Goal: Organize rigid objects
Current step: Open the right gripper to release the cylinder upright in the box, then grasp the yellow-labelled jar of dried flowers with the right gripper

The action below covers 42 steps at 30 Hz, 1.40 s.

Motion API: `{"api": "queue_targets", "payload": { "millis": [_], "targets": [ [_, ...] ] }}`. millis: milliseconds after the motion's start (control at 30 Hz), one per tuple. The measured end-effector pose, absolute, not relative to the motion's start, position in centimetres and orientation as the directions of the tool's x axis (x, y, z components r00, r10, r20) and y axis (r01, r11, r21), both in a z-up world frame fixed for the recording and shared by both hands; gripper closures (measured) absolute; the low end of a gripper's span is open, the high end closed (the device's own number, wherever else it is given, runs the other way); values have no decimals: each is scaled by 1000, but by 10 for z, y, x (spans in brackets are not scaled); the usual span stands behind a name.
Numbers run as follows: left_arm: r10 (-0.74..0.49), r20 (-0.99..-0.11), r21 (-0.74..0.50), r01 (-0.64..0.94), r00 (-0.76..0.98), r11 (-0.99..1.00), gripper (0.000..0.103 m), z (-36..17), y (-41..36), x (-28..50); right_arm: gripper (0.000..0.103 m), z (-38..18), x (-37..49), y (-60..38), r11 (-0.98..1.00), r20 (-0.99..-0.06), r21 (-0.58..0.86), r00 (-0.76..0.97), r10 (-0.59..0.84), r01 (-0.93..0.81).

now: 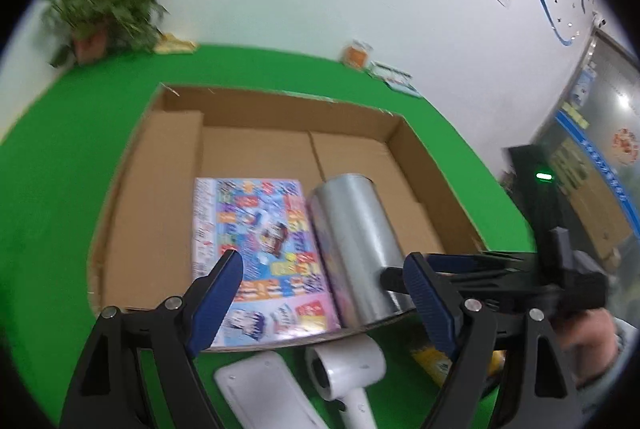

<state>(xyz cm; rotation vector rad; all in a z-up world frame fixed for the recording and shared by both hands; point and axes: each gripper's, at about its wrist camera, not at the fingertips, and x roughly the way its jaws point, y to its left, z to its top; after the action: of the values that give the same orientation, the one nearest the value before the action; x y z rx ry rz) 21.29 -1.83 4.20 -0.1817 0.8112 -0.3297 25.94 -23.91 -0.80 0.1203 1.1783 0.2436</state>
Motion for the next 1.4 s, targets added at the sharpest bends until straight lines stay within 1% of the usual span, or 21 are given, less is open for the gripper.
{"api": "queue_targets", "payload": {
  "millis": [33, 67, 100, 167, 233, 367, 433, 533, 633, 700, 800, 833, 900, 967, 1033, 1100, 1167, 1200, 1267, 1367, 1400],
  "targets": [
    [-329, -662, -268, 198, 673, 943, 19, 44, -16, 206, 21, 1, 250, -241, 969, -881, 205, 404, 244, -138],
    [-308, -646, -261, 177, 699, 949, 17, 45, -14, 200, 12, 10, 240, -244, 969, -864, 197, 442, 242, -146],
    [-293, -633, -258, 161, 716, 953, 17, 46, -11, 194, 8, 21, 225, -250, 970, -837, 190, 491, 241, -152],
    [-280, -625, -254, 149, 728, 956, 16, 44, -9, 184, 4, 38, 197, -265, 971, -789, 175, 568, 236, -161],
    [-292, -634, -263, 155, 716, 952, 16, 41, -9, 177, 4, 43, 172, -282, 973, -766, 156, 601, 228, -171],
    [-335, -652, -307, 167, 680, 937, 16, 31, -16, 165, 4, 27, 137, -296, 969, -789, 125, 571, 228, -213],
    [-376, -669, -335, 192, 641, 922, 16, 25, -24, 161, 7, 12, 127, -295, 966, -810, 129, 538, 233, -224],
    [-415, -702, -357, 219, 578, 908, 17, 14, -34, 155, 8, -10, 115, -297, 973, -838, 141, 501, 215, -183],
    [-457, -723, -382, 250, 518, 889, 17, 8, -41, 148, 19, -21, 107, -299, 979, -848, 137, 493, 194, -150],
    [-524, -731, -445, 278, 437, 851, 17, 3, -46, 145, 35, -28, 103, -298, 985, -858, 98, 490, 155, -140],
    [-592, -714, -527, 270, 373, 806, 17, -2, -51, 139, 39, -30, 91, -294, 986, -852, 58, 507, 129, -153],
    [-600, -710, -534, 275, 367, 800, 17, -2, -52, 136, 40, -29, 85, -291, 986, -850, 30, 515, 110, -161],
    [-604, -712, -534, 282, 358, 797, 17, -1, -58, 133, 47, -26, 69, -282, 983, -844, -32, 531, 69, -179],
    [-618, -720, -540, 302, 318, 785, 17, -2, -66, 132, 50, -21, 59, -279, 982, -843, -50, 536, 55, -180],
    [-652, -709, -575, 315, 269, 755, 17, -3, -76, 134, 49, -20, 50, -281, 986, -846, -37, 530, 57, -165],
    [-682, -696, -611, 313, 224, 727, 17, -7, -83, 138, 45, -19, 45, -280, 984, -856, 5, 508, 97, -180],
    [-692, -697, -627, 307, 189, 715, 17, -13, -91, 143, 42, -16, 41, -284, 962, -847, 124, 479, 230, -243],
    [-693, -700, -631, 303, 172, 714, 17, -17, -95, 145, 35, -14, 41, -288, 955, -838, 174, 472, 272, -241],
    [-699, -702, -650, 280, 135, 706, 17, -27, -101, 150, 30, -12, 44, -301, 951, -823, 237, 479, 305, -197],
    [-704, -703, -666, 254, 98, 701, 17, -36, -105, 156, 30, -21, 59, -322, 941, -839, 320, 428, 335, -111],
    [-700, -708, -664, 251, 91, 704, 17, -39, -106, 158, 28, -27, 64, -325, 936, -848, 338, 400, 347, -96]
  ]
}}
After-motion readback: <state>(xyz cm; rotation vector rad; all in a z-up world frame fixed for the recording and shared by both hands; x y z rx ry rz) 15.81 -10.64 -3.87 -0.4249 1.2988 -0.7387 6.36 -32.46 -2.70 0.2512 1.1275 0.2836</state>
